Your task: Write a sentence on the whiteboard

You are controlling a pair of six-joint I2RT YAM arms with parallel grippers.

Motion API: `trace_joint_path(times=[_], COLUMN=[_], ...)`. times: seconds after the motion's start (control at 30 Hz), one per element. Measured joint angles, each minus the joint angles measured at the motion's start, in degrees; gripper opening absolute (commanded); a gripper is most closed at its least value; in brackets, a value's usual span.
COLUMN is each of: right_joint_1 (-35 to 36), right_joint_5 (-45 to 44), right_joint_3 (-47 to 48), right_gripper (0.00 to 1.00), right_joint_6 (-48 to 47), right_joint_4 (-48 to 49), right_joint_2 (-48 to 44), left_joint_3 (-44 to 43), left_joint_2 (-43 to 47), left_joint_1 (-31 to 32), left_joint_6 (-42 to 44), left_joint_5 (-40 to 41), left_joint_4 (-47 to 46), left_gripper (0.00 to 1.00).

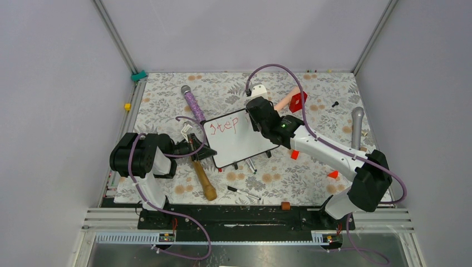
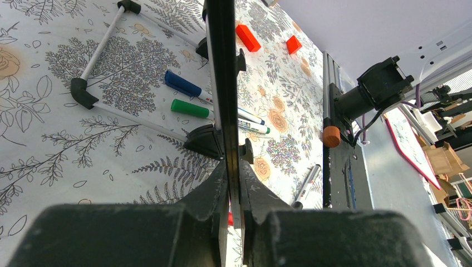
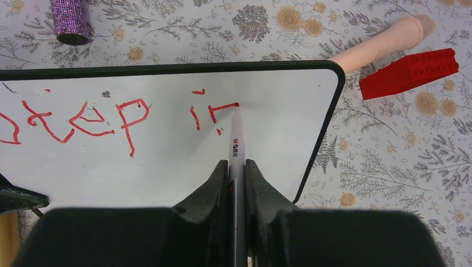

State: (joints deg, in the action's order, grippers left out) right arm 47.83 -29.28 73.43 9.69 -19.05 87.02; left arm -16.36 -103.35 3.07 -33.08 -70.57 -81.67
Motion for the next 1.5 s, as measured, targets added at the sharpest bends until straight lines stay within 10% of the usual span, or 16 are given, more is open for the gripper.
trace_joint_path(times=[1.5], right_joint_1=[-2.4], right_joint_5=[1.4], right_joint_3=[-5.9], right_gripper=[0.00], right_joint_6=[0.3], right_joint_4=[2.1], right_joint_2=[-11.0], left_joint_3=[0.0], left_joint_2=[0.0], left_joint_1=[0.0], left_joint_6=[0.0], left_joint_5=[0.0], left_joint_4=[0.0], left_gripper=[0.01])
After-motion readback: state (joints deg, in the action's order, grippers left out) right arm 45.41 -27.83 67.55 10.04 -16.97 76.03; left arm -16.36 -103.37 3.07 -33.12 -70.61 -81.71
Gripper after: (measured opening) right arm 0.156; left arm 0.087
